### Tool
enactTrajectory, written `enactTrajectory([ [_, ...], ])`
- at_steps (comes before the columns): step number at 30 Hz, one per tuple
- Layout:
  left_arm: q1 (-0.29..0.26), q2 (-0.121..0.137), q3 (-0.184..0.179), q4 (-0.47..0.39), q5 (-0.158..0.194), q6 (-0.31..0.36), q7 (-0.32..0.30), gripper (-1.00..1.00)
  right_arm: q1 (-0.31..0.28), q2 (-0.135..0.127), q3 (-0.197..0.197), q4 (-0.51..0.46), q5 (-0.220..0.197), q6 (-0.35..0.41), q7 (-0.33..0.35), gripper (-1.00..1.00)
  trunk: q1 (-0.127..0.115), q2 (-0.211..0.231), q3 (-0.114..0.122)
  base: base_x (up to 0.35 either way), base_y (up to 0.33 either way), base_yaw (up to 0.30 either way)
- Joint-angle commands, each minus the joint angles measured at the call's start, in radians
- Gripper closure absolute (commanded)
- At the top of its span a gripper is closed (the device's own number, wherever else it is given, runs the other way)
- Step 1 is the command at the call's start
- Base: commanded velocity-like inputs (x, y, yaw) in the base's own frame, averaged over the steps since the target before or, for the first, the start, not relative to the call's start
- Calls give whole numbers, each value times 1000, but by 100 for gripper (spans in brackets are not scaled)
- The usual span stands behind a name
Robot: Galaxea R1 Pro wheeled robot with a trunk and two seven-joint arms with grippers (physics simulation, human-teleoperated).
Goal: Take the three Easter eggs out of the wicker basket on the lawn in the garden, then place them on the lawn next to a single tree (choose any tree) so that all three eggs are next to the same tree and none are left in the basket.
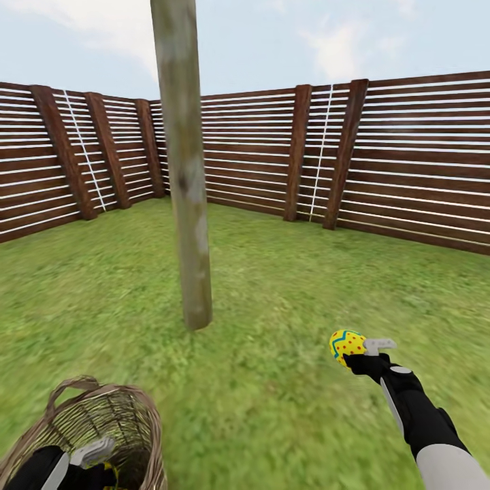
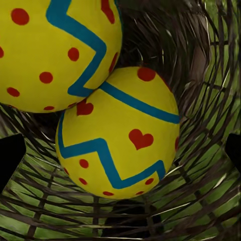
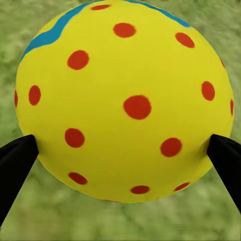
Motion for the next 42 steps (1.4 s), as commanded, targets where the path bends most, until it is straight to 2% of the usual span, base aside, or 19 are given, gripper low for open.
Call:
enactTrajectory([
  [1,0,-1,3,-1,-4,5,-4,-100,-1,1,-3,-2,11,4,9,100,0,0,-1,232,0,0],
  [5,0,-1,2,-1,-4,5,-4,-100,0,1,-3,-1,11,4,9,100,0,0,-1,84,0,0],
  [10,0,-1,4,-5,-3,5,-4,-100,-1,17,-5,-3,18,-1,8,100,0,0,-1,2,0,0],
  [42,0,-3,8,-13,3,5,-6,-100,-1,19,-5,-6,19,-13,9,100,15,-8,-125,0,0,0],
])
